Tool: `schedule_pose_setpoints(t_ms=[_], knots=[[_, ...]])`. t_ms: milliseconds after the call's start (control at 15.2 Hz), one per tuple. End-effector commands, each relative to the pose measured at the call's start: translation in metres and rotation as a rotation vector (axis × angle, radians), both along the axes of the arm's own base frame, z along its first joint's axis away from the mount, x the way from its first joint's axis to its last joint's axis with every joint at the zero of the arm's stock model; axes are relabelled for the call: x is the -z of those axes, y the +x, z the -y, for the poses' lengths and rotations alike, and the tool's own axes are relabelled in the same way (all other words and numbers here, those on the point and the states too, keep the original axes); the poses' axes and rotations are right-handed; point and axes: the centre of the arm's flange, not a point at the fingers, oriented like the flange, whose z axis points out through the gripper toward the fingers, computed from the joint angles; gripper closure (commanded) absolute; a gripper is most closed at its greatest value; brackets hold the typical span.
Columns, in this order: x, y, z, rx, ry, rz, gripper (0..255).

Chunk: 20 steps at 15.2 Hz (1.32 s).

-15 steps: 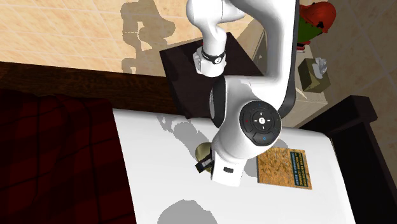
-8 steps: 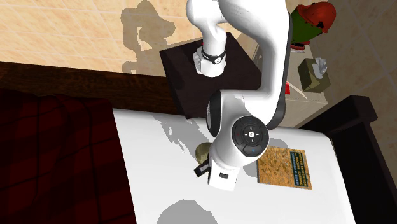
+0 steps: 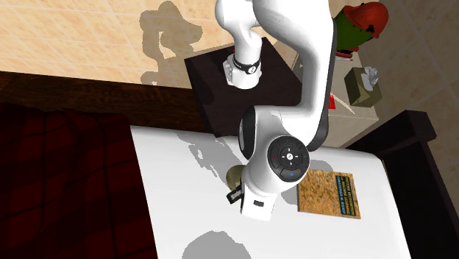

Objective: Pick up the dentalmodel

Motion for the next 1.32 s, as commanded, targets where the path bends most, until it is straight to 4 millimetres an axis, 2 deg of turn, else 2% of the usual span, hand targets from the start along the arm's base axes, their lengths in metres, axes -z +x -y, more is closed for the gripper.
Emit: schedule_pose_setpoints(t_ms=[0,198,1188,1254], knots=[[0.002,-0.001,0.000,0.001,0.001,-0.004,255],[0.002,-0.001,0.001,0.001,0.001,-0.004,255],[-0.078,-0.001,0.001,0.001,0.001,-0.004,255],[-0.078,-0.001,0.001,0.001,0.001,-0.004,255]])
